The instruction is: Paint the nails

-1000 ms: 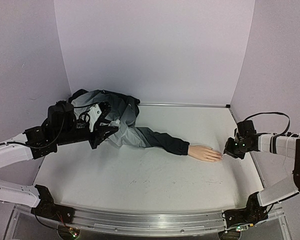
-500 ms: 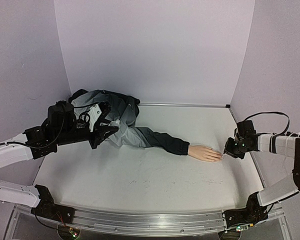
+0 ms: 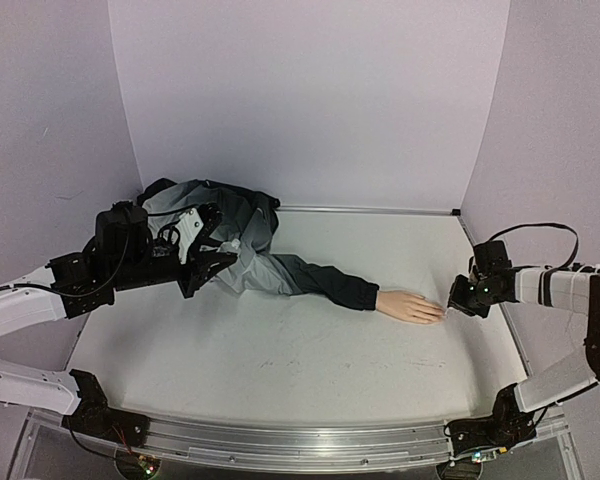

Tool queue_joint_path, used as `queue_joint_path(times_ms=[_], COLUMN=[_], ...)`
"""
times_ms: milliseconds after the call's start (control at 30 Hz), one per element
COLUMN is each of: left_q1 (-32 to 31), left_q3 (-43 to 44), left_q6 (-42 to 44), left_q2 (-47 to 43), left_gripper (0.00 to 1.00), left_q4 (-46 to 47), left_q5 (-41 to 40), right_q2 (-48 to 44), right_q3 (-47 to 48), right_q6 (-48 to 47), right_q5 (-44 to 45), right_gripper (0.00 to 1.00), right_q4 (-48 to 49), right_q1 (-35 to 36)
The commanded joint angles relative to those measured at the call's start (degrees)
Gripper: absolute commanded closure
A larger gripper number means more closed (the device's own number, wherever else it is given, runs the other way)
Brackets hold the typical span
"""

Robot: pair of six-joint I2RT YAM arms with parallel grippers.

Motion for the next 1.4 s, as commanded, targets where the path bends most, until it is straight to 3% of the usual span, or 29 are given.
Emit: queue_joint_path(times_ms=[0, 1367], left_q1=[0.0, 0.0], left_q3=[3.0, 3.1], left_q6=[0.2, -0.1], left_q2=[-1.2, -1.4], left_gripper=[1.00, 1.00], left_q4=[1.3, 1.3], left_q5=[0.4, 0.5], right_q2=[0.7, 1.9], right_q3=[1.9, 2.3], right_q6=[0.1, 1.7], right_q5=[0.8, 4.1], right_gripper=[1.00, 1.00], right_q4=[-0.3, -1.2], right_q1=[-0.2, -0.2])
